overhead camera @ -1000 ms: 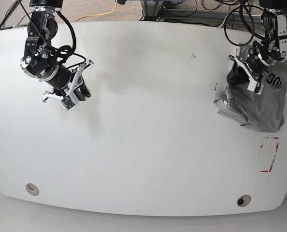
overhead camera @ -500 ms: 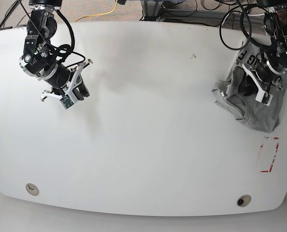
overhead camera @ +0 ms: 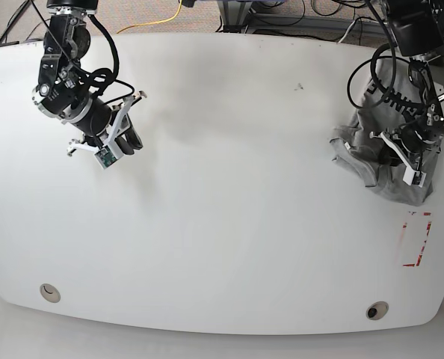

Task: Layout the t-shirt on the table in an organized manner, then fold the t-shirt properly
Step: 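Drag the folded shirt with the left gripper toward the table edge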

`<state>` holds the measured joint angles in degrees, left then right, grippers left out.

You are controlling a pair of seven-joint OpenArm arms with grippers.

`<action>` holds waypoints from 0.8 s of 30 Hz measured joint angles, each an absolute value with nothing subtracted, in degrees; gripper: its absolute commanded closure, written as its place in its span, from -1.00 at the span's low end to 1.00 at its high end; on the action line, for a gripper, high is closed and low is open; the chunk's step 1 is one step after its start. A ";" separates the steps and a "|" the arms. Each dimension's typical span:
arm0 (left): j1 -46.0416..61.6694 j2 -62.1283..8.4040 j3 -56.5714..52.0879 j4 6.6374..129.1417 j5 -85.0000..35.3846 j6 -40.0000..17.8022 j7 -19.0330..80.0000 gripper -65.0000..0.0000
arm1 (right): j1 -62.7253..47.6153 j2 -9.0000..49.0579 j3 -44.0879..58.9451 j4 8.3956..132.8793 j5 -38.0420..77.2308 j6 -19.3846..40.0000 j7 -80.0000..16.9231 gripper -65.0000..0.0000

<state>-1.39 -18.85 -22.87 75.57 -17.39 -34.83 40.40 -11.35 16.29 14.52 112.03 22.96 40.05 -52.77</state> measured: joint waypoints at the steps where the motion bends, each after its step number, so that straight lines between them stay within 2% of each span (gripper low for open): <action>1: -1.67 -18.74 -22.96 74.19 -16.73 -35.05 39.22 0.69 | -11.33 16.19 14.52 112.03 23.57 40.05 -52.77 0.71; 6: -1.93 -18.81 -23.53 68.77 -15.31 -35.27 30.94 0.69 | -11.38 16.19 14.52 112.03 24.43 40.07 -52.62 0.71; 15: 0.82 -21.39 -27.97 62.06 -16.27 -36.73 22.04 0.69 | -11.94 16.19 14.55 112.03 24.40 40.05 -52.73 0.71; 24: 2.52 -24.91 -31.42 60.88 -15.00 -36.03 21.78 0.69 | -12.01 16.14 14.55 112.03 24.40 40.05 -52.73 0.71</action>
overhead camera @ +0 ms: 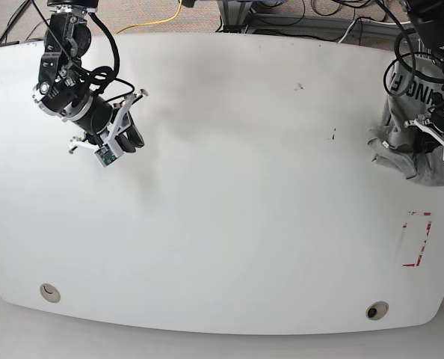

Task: Layout the t-shirt on the table in an organized manner, then fold the t-shirt properly
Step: 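Drag the folded shirt with the left gripper toward the table edge, then release the shirt with the left gripper and lift it away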

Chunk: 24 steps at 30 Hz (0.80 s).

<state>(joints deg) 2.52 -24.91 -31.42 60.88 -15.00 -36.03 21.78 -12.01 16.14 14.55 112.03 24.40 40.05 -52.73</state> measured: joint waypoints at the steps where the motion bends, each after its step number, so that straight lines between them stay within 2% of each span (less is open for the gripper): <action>1: 2.52 -24.99 -31.40 60.84 -15.00 -36.01 21.78 0.69 | -12.01 16.12 14.55 112.03 24.40 40.07 -52.75 0.71; 10: -0.99 -26.65 -31.09 60.18 -12.21 -35.38 25.32 0.69 | -13.78 16.01 14.52 112.03 24.38 40.07 -52.82 0.71; 24: -0.64 -31.22 -30.85 59.64 -10.98 -34.94 26.79 0.69 | -15.14 16.08 17.63 114.04 24.25 39.88 -52.53 0.71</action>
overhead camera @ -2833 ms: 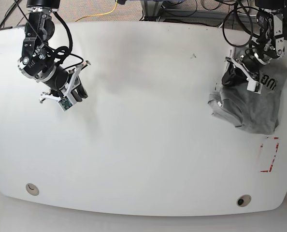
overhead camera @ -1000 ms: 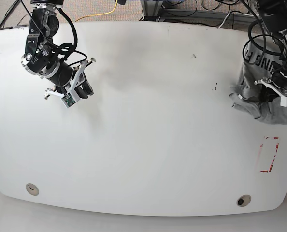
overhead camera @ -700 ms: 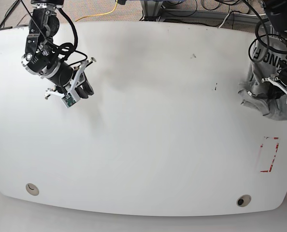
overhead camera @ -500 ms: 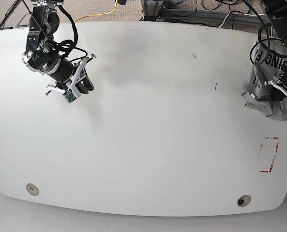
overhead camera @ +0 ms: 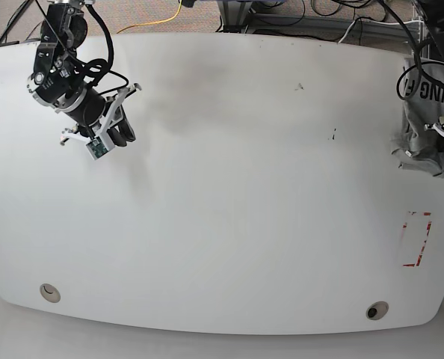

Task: Layout the t-shirt on the table in an organized manner, then fold the t-shirt properly
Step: 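Release the shirt with the left gripper and lift it away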

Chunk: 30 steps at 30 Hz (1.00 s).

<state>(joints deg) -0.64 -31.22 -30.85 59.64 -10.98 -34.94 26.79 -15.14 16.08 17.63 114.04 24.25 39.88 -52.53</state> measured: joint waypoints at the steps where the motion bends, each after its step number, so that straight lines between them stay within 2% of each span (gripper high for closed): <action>1: -0.69 -31.46 -30.85 59.66 -11.16 -34.92 26.74 0.69 | -15.11 16.08 17.56 114.15 24.43 39.92 -52.53 0.71; 10: -3.79 -31.55 -30.70 61.21 -10.94 -34.98 27.55 0.69 | -15.29 16.05 17.54 114.39 24.38 40.05 -52.60 0.71; 17: -4.75 -30.44 -30.87 72.99 -11.46 -34.65 29.56 0.69 | -14.87 16.03 17.56 115.68 24.43 40.10 -52.49 0.71; 21: -4.45 -25.93 -30.81 80.29 -10.68 -34.72 32.03 0.69 | -13.80 16.03 17.63 115.68 24.18 40.07 -52.03 0.70; 30: -3.44 -17.30 -22.15 91.37 -11.09 -34.74 31.38 0.69 | -13.21 16.03 17.37 115.13 20.80 40.10 -36.03 0.69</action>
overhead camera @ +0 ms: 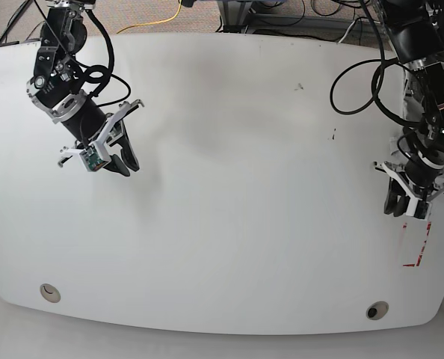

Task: Layout the t-shirt on the table in an organized manner, then fold the t-shirt properly
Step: 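Release the shirt with the left gripper and lift it away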

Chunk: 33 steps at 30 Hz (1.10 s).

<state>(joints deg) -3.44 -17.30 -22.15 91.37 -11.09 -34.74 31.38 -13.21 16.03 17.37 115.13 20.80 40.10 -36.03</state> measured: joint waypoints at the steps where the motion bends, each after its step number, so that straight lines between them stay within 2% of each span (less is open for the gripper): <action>1: -3.22 -16.56 -21.52 92.12 -10.70 -34.57 31.11 0.69 | -13.08 15.99 17.30 114.80 19.46 40.10 -34.94 0.69; 7: -1.39 -10.96 -16.05 94.08 -1.91 -30.44 25.45 0.69 | -12.27 15.25 17.39 112.05 10.00 40.07 -29.15 0.70; 15: 4.40 -6.92 -8.97 94.13 2.31 -28.77 13.43 0.70 | -14.11 8.82 20.86 107.18 -5.34 40.23 -14.09 0.70; 23: 14.90 -6.66 -2.90 95.18 4.40 -23.03 3.97 0.70 | -19.77 3.27 27.86 103.72 -7.70 40.18 -2.48 0.71; 33: 30.70 -7.16 -3.42 104.07 4.36 -21.45 3.18 0.70 | -30.94 0.38 29.91 103.79 -6.87 40.29 2.83 0.71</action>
